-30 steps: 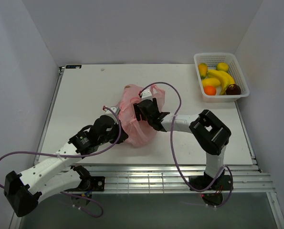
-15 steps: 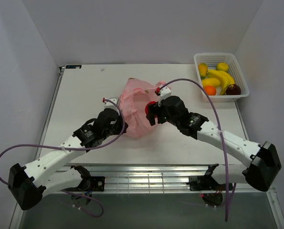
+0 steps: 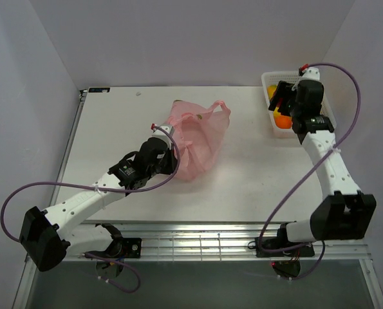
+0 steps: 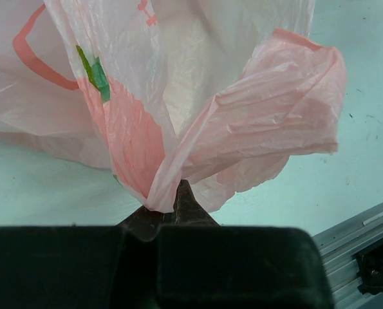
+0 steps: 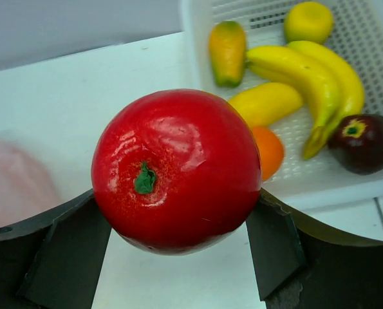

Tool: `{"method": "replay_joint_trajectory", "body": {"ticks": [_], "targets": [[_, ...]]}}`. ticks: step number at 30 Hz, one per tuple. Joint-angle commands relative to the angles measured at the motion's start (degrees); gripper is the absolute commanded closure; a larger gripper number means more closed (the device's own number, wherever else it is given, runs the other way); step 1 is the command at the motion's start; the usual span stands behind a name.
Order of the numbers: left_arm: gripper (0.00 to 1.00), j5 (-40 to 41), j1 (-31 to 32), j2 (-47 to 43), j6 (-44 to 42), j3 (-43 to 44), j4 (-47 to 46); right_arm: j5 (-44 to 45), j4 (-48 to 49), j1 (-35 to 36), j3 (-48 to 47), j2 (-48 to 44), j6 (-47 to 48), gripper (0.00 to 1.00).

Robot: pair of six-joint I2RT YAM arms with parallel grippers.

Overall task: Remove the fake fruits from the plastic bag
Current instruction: Place the fake fruit in the bin, then adjust the plastic bag at the center of the board.

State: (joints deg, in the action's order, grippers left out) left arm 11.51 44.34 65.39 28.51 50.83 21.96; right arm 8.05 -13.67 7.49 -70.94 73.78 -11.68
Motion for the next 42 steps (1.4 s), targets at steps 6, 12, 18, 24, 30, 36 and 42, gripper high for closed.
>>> {"method": "replay_joint_trajectory", "body": {"ticks": [6, 12, 18, 24, 30, 36, 42], "targets": [[1.00, -3.07, -0.39, -0.43, -3.99, 3.49, -0.07, 2.49, -7.75, -10.21, -22.54, 27.90, 6.67, 0.10], [1.00, -3.15, -0.48, -0.35, -3.82, 3.40, 0.37, -12.11, -5.15, -3.90, -16.54, 22.04, 17.47, 0.10], [1.00, -3.25, -0.48, 0.18, -3.55, 3.84, 0.72, -24.17, 5.67, 4.55, 1.31, 8.32, 24.31, 0.10], [1.00, -3.25, -0.48, -0.43, -3.64, 4.10, 1.25, -19.40, 7.96, 12.64, 2.39, 8.83, 31.81, 0.10], [1.00, -1.84, -0.57, -0.87, -3.47, 3.84, 1.86, -14.73, 6.38, 13.43, -10.42, 20.43, 31.72, 0.00], [1.00, -1.65, -8.71, 7.00, -5.22, 14.97, 2.39, -14.12, 10.24, 15.19, -25.45, 29.04, 26.90, 0.92], [1.00, -8.60, -28.41, 21.52, -13.82, 50.59, 3.53, -17.62, 11.99, 15.01, -57.18, 39.51, 16.44, 0.92]]}}
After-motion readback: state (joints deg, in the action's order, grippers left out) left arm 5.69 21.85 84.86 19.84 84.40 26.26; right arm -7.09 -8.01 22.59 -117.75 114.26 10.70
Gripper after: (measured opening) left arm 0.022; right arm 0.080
